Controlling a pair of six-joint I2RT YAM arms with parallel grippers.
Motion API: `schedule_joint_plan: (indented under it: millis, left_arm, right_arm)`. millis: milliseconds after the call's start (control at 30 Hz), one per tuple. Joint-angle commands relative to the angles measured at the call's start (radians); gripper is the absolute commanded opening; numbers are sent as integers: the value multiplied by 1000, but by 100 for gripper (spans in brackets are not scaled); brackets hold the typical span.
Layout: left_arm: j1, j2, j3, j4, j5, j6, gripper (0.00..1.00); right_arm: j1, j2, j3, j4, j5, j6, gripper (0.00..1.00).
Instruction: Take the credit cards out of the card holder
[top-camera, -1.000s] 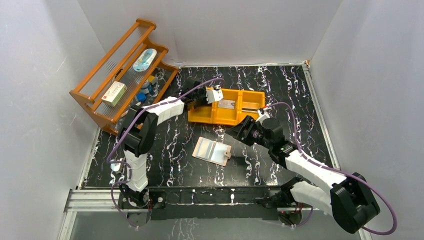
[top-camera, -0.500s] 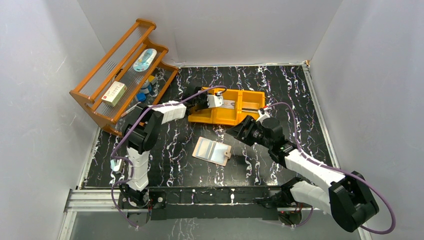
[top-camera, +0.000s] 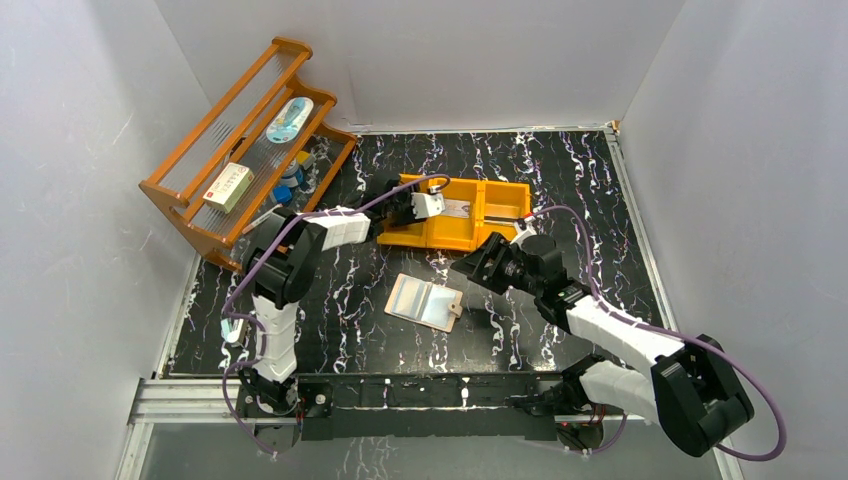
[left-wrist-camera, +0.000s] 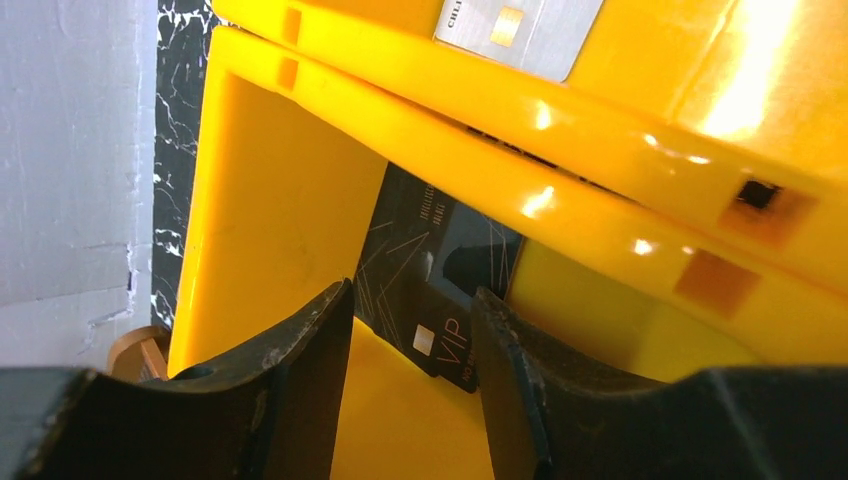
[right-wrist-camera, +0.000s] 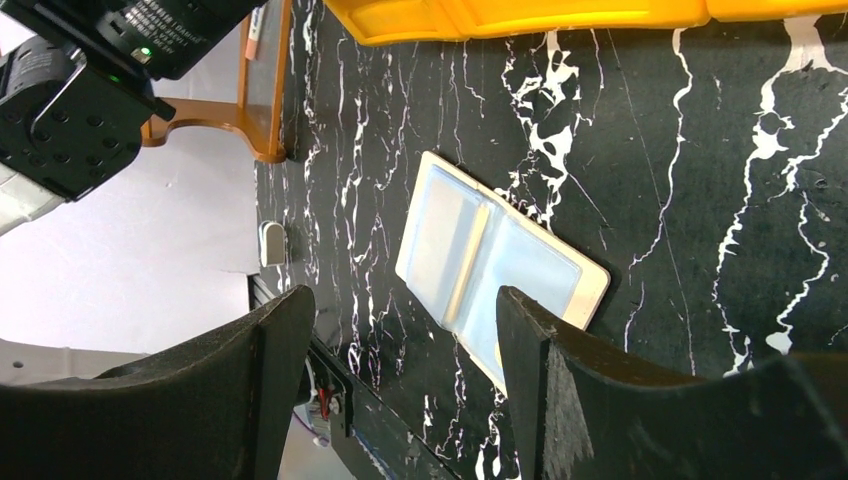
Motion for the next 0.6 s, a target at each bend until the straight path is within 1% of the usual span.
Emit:
schedule_joint_plan:
  millis: [0,67,167,233,300,400,433,467,533,567]
  left_arm:
    - [-3,-107,-41,57,36,-55,50]
    - [-3,-153,-70,105,37,-112,58]
    - [-4,-216,-129,229,36,-176,75]
    - [-3,-243,-150,263,21,-195,79]
    - [-4,-274,-152,252,3,-225,80]
    - [-4,-315,-142,214,-12,-327,81]
    - [-3,-319,-122,177,-18,-366,81]
    - [-3,-319,-74,111,-24,-408,79]
    - [-4,-298,22,-49,-35,-532,72]
    - [-4,-283,68,-128,-35,-588,63]
  right_arm:
    - [-7,13,18,35,-39,-4,76]
    - [-7,21,29,35,-56,-7,76]
    - [-7,28,42,31,-67,-14,76]
    - [-7,31,46,31,-72,-14,76]
    - [-7,29,49,31,-80,-16,76]
    - [-7,21,46,28,-82,-9,75]
    - [-7,18,43,29,-78,-5,74]
    - [-7,15,39,31,-76,-2,73]
    - [-7,13,37,32,-72,-1,70]
    - [-8,12,38,31,-72,-1,70]
